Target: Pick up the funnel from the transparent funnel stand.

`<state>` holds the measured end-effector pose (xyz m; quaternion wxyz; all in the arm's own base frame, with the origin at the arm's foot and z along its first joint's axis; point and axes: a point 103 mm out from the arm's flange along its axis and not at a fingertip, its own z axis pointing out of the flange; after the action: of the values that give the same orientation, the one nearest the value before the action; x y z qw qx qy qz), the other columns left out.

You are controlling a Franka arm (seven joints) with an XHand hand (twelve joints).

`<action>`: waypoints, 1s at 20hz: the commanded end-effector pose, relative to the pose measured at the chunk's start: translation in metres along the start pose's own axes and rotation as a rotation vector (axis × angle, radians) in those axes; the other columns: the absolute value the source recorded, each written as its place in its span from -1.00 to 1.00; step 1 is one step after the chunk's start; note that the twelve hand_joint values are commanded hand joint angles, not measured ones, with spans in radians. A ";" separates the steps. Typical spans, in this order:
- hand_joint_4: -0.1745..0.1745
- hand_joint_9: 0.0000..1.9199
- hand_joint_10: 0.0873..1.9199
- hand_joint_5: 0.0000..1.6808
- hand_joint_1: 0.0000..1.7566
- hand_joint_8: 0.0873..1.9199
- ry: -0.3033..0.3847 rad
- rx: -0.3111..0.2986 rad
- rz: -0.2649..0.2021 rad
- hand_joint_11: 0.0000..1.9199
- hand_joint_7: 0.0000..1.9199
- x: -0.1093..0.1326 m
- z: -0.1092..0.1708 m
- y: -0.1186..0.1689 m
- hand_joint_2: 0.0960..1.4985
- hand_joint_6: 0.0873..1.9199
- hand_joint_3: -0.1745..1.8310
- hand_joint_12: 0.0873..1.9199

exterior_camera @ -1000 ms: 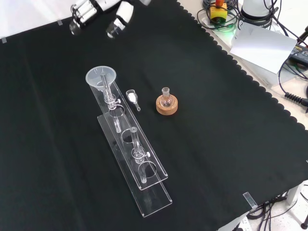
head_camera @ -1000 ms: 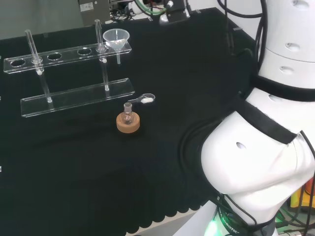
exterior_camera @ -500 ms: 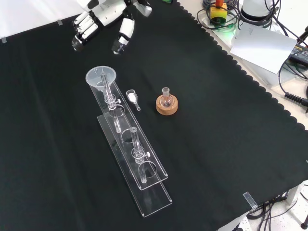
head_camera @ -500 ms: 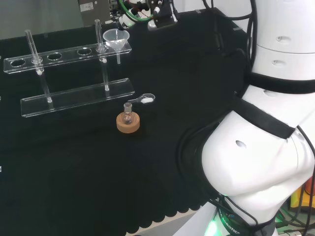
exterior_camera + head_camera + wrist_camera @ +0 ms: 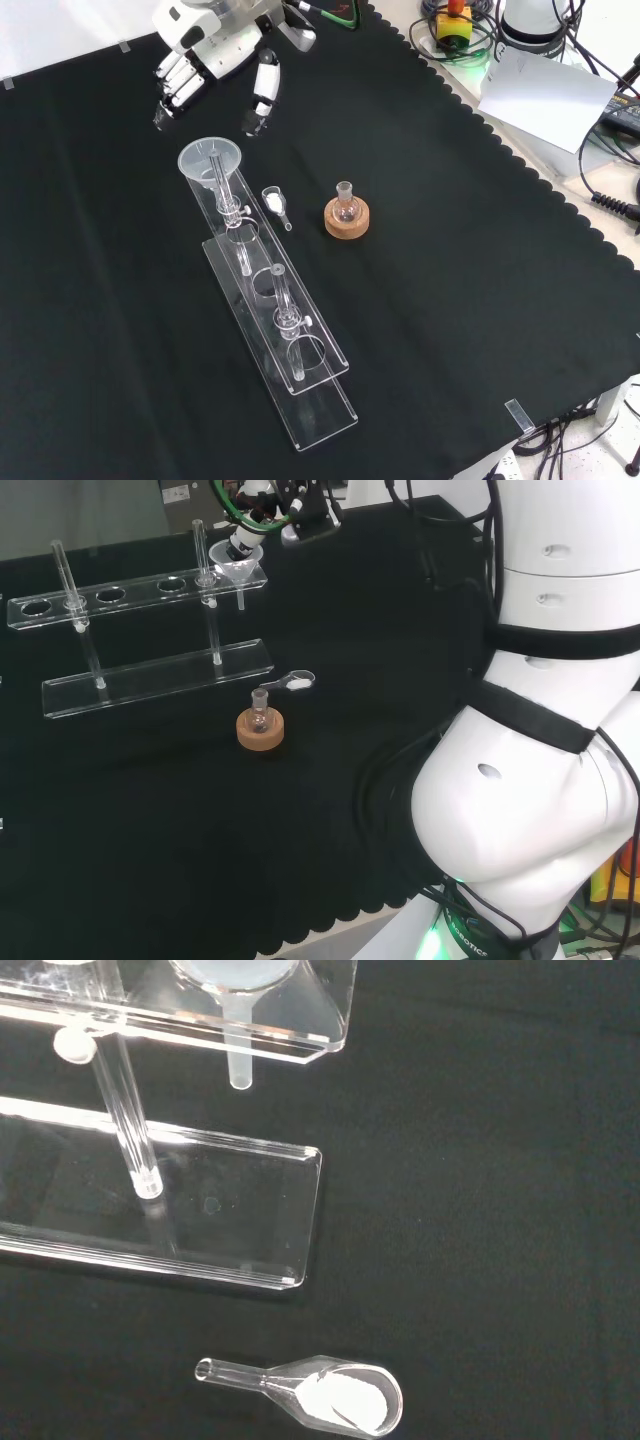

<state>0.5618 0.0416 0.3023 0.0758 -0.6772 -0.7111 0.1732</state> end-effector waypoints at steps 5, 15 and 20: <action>-0.20 -0.80 -0.15 -0.86 -0.48 -0.37 -0.020 0.115 -0.012 -0.54 -1.00 0.017 -0.007 0.003 0.02 -1.00 -0.57 0.51; -0.25 -0.96 -0.08 -0.86 -0.39 -0.67 -0.073 0.111 -0.013 -0.55 -1.00 0.020 -0.007 0.006 -0.01 -1.00 -0.57 0.52; -0.26 -0.97 -0.08 -0.86 -0.38 -0.67 -0.091 0.112 -0.008 -0.56 -1.00 0.021 -0.007 0.010 -0.01 -1.00 -0.56 0.52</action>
<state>0.5706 0.0631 0.3042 0.0864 -0.6606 -0.7073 0.2365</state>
